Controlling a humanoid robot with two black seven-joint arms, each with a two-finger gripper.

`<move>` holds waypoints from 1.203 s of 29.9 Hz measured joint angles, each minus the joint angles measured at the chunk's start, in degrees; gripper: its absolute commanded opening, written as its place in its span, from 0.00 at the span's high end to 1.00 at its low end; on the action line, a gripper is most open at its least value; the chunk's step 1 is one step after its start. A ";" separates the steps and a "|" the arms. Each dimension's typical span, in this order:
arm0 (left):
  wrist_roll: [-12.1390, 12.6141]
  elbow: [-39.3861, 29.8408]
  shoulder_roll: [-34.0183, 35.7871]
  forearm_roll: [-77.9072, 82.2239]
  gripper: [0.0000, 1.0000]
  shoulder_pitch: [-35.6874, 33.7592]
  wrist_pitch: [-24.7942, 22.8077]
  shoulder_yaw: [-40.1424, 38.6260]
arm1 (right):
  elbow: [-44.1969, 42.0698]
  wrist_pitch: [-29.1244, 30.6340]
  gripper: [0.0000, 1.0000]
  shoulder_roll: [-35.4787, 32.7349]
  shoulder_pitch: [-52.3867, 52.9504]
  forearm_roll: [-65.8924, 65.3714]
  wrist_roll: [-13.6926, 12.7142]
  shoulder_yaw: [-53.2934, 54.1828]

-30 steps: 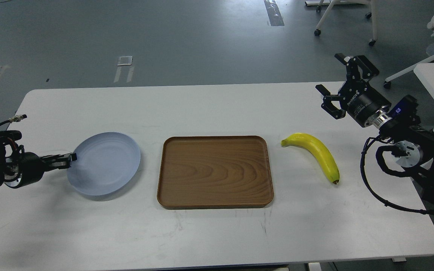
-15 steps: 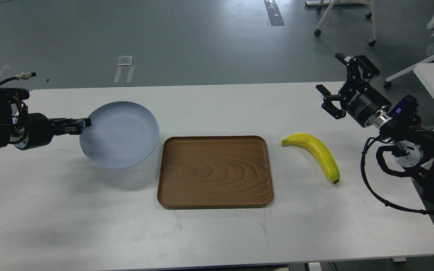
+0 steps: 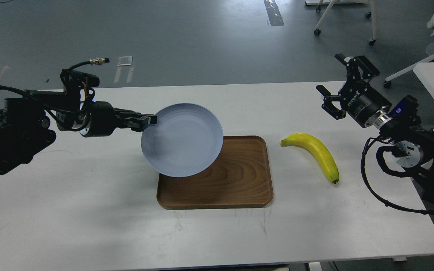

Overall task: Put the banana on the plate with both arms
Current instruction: 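Lift the plate with the left gripper and carry it over the wooden tray, then release the plate onto the tray and raise the left gripper away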

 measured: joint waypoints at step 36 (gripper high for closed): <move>0.00 18.84 -18.25 3.36 0.13 1.68 3.05 6.07 | -0.20 0.00 0.01 0.09 0.03 0.00 0.03 0.09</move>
